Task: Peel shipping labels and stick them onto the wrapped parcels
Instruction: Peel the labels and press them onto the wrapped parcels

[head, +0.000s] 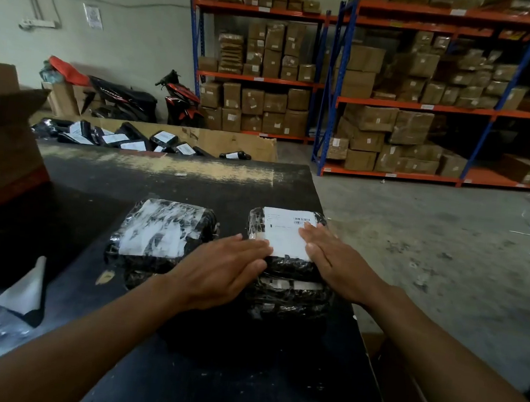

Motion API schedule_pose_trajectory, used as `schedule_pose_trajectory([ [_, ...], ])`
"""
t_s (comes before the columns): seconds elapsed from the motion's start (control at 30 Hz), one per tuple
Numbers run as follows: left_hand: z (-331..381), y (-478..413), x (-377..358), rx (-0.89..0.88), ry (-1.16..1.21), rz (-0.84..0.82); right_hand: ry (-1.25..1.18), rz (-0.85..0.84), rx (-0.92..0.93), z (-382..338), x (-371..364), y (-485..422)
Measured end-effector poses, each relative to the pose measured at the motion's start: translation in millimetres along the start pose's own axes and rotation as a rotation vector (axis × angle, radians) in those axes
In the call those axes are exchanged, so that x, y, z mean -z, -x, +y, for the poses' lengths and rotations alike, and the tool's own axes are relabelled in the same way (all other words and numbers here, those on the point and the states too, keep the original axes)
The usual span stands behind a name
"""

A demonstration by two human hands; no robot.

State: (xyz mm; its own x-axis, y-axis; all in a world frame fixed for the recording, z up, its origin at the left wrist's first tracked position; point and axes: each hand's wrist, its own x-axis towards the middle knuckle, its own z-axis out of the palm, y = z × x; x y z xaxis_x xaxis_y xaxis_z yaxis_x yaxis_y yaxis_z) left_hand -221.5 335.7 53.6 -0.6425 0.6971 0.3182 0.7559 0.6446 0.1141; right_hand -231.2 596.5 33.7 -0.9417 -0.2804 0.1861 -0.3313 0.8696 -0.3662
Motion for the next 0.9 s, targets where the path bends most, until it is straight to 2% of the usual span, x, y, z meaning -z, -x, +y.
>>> schedule_pose_trajectory([
  [0.07,-5,-19,9,0.042,0.058,0.074,-0.005,0.014,-0.009,-2,-1,-1],
  [0.1,-8,-33,10,0.061,0.087,0.05,-0.008,0.021,-0.012,-3,-1,-1],
  [0.27,-21,-72,-5,0.12,0.116,-0.323,-0.011,0.017,-0.019,-1,-2,1],
  [0.33,-28,-54,0,0.089,0.074,-0.376,-0.013,0.01,-0.008,1,-3,0],
  [0.43,-38,-26,27,0.098,0.018,-0.378,-0.06,0.058,-0.014,0,-9,-2],
  [0.57,-26,-48,29,0.069,0.037,-0.253,-0.074,0.113,-0.02,-1,-12,-4],
  [0.7,-16,-65,-3,0.043,0.07,-0.326,-0.06,0.097,-0.02,1,-12,-1],
  [0.83,-40,-51,11,0.044,0.045,-0.38,-0.077,0.106,-0.019,2,-15,1],
  [0.9,-43,-56,23,0.09,0.016,-0.349,-0.08,0.118,-0.029,1,-17,1],
])
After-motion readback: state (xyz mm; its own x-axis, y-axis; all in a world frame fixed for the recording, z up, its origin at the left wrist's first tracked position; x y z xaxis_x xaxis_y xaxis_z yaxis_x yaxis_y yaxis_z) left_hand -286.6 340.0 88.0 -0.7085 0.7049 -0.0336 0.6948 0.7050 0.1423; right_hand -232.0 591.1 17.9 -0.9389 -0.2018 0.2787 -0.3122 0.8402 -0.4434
